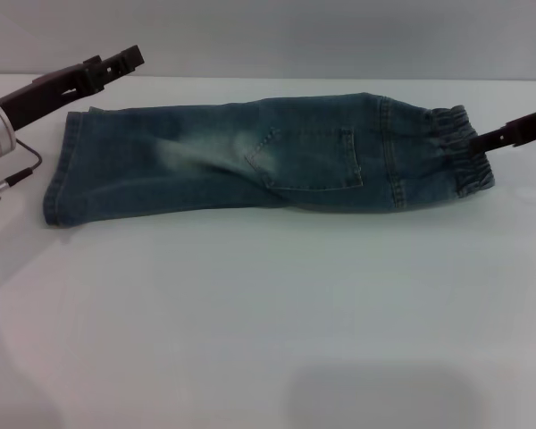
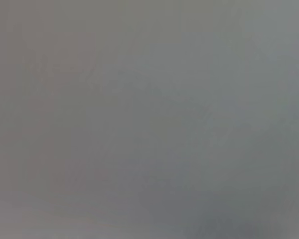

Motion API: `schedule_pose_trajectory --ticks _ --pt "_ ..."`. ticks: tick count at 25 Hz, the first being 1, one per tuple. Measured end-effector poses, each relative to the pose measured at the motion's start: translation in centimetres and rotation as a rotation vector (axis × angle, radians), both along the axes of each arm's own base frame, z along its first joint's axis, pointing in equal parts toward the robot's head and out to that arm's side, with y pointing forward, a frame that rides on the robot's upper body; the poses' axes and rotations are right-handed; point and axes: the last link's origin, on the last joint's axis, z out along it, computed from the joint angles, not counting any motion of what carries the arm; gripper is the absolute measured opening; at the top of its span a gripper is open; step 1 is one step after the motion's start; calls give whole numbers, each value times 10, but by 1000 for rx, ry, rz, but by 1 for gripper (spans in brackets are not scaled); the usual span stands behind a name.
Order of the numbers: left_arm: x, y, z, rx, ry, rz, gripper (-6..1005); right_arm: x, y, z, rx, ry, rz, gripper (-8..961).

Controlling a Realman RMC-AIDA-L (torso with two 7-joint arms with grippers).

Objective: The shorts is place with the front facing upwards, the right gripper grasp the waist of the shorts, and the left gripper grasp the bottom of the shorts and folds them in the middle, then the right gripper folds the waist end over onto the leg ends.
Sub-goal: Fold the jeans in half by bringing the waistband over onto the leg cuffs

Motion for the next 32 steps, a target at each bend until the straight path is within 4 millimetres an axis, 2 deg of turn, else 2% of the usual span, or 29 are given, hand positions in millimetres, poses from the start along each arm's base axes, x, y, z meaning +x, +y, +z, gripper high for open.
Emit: schedule_pose_trajectory --ticks 10,26,32 --pt "-7 -8 -3 -2 -38 18 817 -4 -2 -29 -29 -37 24 568" --pt "-11 -15 -7 -18 -59 18 815 -9 -1 -56 -27 -108 84 537" --pt "-14 -19 -12 -25 -49 14 815 -10 -2 -59 -40 -117 90 286"
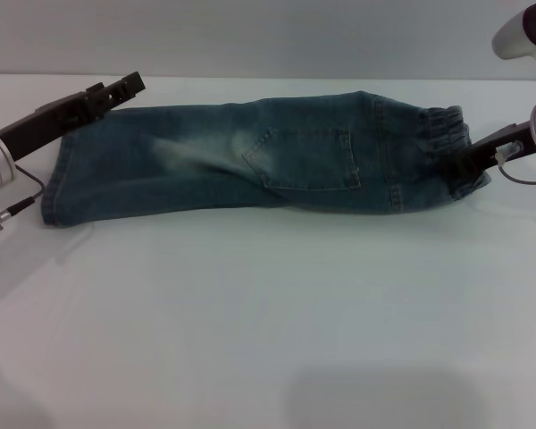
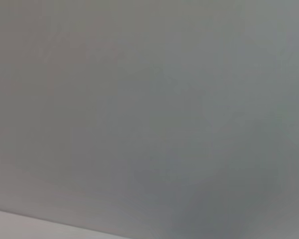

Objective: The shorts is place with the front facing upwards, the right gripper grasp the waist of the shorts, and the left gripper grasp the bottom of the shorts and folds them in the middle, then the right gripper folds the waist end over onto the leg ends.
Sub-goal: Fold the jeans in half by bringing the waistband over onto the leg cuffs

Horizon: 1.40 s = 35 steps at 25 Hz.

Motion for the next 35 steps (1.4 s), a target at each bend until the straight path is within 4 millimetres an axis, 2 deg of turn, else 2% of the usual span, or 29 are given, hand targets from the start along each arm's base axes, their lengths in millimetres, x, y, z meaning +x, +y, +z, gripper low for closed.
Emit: schedule_pose_trajectory --ticks 5,12,16,27,35 --pt "2 -2 -3 -5 4 -20 814 0 0 0 -2 0 1 89" --pt "6 -4 -14 -17 30 -65 814 -3 -2 5 -9 20 -4 34" --pt "12 -2 -24 -25 59 -105 813 -11 -7 25 -6 50 21 26" --pt "38 10 -64 -53 156 -183 813 -55 -23 98 19 93 136 27" --pt "48 12 -91 -79 217 -186 813 -86 -35 122 1 181 232 23"
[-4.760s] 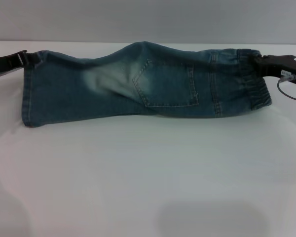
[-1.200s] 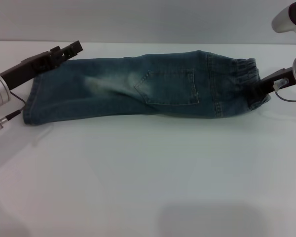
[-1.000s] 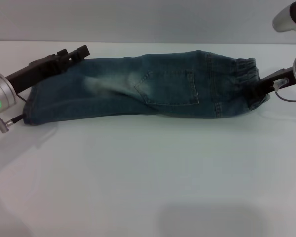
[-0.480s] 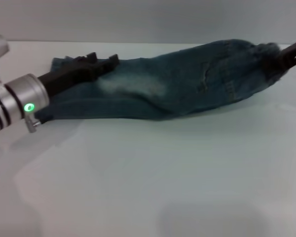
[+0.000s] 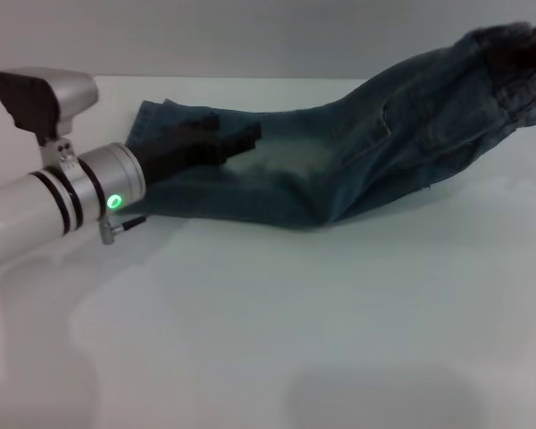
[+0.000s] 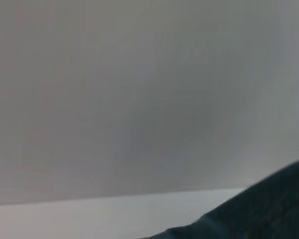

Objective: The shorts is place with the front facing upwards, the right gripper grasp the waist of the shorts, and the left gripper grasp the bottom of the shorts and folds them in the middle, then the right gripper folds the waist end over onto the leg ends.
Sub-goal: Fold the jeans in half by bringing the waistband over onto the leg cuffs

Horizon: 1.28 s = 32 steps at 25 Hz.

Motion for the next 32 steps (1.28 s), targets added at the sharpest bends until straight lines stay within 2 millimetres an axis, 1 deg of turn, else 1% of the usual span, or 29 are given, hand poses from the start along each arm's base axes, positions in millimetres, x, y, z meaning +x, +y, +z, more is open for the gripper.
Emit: schedule_pose_trajectory --ticks 1,5,9,13,20,25,29,32 --pt "0 -2 -5 -10 9 0 813 -3 -1 2 2 8 8 22" --pt "0 -10 -16 -31 25 -9 813 -17 -2 9 12 39 46 19" --pt "-3 -18 -26 -49 39 -8 813 -36 -4 9 -14 87 110 18" --pt "-5 -20 -30 -42 43 11 813 -51 -6 7 -51 104 160 17" --pt "-2 -24 -36 -38 28 15 813 -63 -5 7 -69 107 194 16" --pt "6 -34 -49 -78 30 -18 813 -70 -1 5 -74 116 205 16" --pt "11 -43 -60 -119 33 -41 813 -75 4 -2 -92 136 208 16" --pt "14 -51 -67 -156 34 -56 813 -79 8 -13 -124 145 211 16"
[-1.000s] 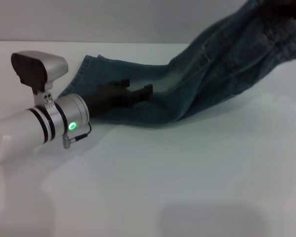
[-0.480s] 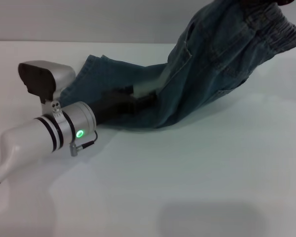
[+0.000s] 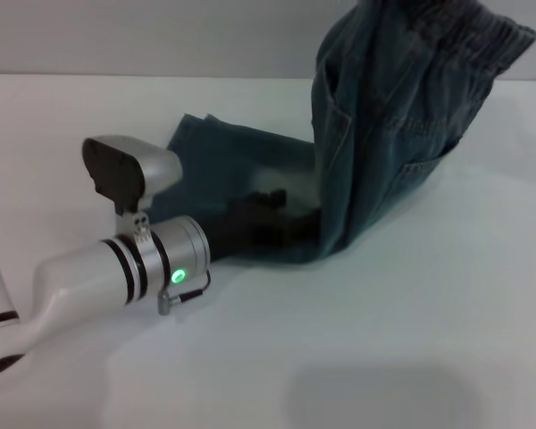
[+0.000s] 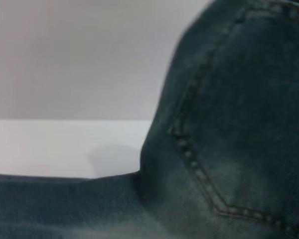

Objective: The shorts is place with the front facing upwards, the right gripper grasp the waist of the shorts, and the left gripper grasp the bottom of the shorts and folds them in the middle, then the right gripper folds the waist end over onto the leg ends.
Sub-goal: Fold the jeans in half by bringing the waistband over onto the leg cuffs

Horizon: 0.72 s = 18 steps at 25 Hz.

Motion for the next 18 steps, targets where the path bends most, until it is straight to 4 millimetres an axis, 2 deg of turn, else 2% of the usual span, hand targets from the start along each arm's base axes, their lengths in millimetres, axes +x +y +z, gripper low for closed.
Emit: schedule_pose_trajectory --ticks 9,18 --pt "4 -15 -9 -52 -36 -6 813 -10 13 -39 -73 -25 21 16" --pt "17 -29 -21 -103 -71 -43 813 -11 17 -51 -104 -20 23 15"
